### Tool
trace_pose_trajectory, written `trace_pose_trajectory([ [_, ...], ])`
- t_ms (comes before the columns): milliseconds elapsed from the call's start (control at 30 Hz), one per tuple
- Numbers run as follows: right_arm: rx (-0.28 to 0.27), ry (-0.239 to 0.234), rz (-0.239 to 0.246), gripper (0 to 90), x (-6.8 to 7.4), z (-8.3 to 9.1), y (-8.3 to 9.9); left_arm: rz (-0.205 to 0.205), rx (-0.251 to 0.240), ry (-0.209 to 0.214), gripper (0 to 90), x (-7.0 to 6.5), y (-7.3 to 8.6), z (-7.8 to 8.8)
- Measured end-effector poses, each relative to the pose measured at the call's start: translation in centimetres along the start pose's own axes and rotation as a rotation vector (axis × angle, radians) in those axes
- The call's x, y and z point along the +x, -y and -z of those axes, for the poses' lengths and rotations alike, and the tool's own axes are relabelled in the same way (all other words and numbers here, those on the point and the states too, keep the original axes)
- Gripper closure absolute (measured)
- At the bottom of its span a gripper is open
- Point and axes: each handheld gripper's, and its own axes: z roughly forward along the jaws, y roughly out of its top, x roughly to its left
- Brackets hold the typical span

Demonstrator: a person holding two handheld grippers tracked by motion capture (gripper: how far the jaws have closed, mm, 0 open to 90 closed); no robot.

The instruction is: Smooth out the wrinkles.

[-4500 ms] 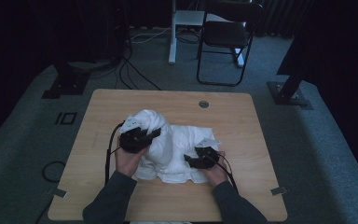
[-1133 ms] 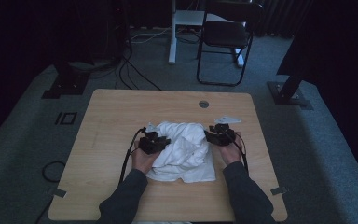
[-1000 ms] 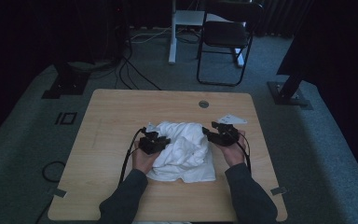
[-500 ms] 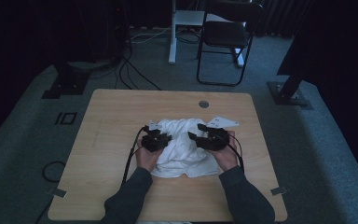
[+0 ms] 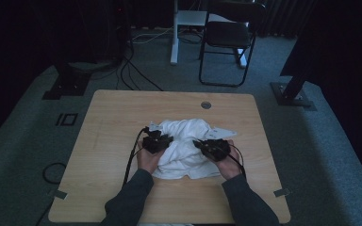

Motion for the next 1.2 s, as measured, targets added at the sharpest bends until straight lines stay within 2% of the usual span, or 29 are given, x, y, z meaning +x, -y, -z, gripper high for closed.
trace_pose_trajectory([
  [100,-0.026,-0.019,0.001,87.6,-0.2,2.1,1.0,0.004,-0.008,-0.002,69.9,-0.1,0.0,0.0],
  [200,-0.039,-0.063,0.02,87.5,0.2,3.7,2.2,0.01,-0.008,0.001,69.5,-0.2,-0.1,0.1],
  [300,-0.003,-0.083,0.033,85.1,1.0,4.0,3.9,0.012,-0.009,0.003,69.5,-0.2,-0.1,0.0],
  [367,0.038,-0.095,0.033,80.0,1.3,3.8,5.2,0.004,-0.007,0.002,69.3,-0.2,-0.1,0.1],
  [433,0.059,-0.102,0.023,67.5,1.2,4.1,6.1,0.006,-0.007,0.003,68.8,-0.1,-0.1,0.1],
  [467,0.05,-0.097,0.015,60.7,0.9,4.6,6.2,0.009,-0.007,0.007,68.6,-0.1,-0.1,0.1],
  [533,-0.001,-0.092,-0.003,55.7,0.3,5.8,5.8,0.008,-0.006,0.005,68.5,-0.1,-0.1,0.1],
  [600,-0.043,-0.068,-0.016,54.6,-0.3,6.9,4.9,0.007,-0.008,0.001,68.4,-0.2,-0.1,0.1],
  [667,-0.051,-0.022,-0.035,54.6,-0.8,7.2,3.9,0.005,-0.009,-0.003,68.2,-0.3,-0.1,0.1],
  [733,-0.052,0.01,-0.046,53.6,-1.3,6.6,3.0,0.002,-0.008,-0.003,67.8,-0.3,-0.1,0.1],
  [767,-0.052,0.01,-0.046,53.6,-1.3,6.6,3.0,0.002,-0.008,-0.003,67.6,-0.3,-0.1,0.1],
  [833,-0.048,0.034,-0.095,53.6,-2.1,5.4,2.3,0.001,-0.009,-0.003,67.4,-0.3,-0.2,0.1],
  [900,-0.062,0.098,-0.123,53.5,-2.6,4.8,1.8,0.002,-0.01,-0.003,67.0,-0.3,-0.1,0.2],
  [933,-0.081,0.094,-0.157,52.6,-3.0,4.5,1.6,0.001,-0.011,-0.003,67.0,-0.3,-0.1,0.1],
  [967,-0.074,0.094,-0.201,49.4,-3.5,4.0,1.3,0.002,-0.012,-0.002,66.9,-0.3,-0.1,0.1],
  [1033,-0.033,0.11,-0.229,46.9,-4.1,2.8,1.1,0.002,-0.015,-0.002,66.7,-0.3,-0.1,0.2],
  [1067,0.005,0.121,-0.246,46.7,-4.7,1.4,1.0,-0.001,-0.018,-0.003,66.3,-0.3,-0.1,0.2],
  [1100,0.005,0.121,-0.246,46.7,-4.7,1.4,1.0,-0.002,-0.021,-0.003,66.3,-0.3,0.0,0.2],
  [1133,0.021,0.123,-0.252,48.8,-5.0,0.8,1.0,0.0,-0.025,-0.004,66.3,-0.3,0.0,0.2],
  [1167,0.036,0.123,-0.26,57.7,-5.4,0.2,1.0,0.001,-0.027,-0.003,66.2,-0.3,0.1,0.2],
  [1200,0.049,0.12,-0.259,72.6,-5.8,-0.2,0.9,0.001,-0.027,-0.003,66.2,-0.3,0.1,0.2],
])
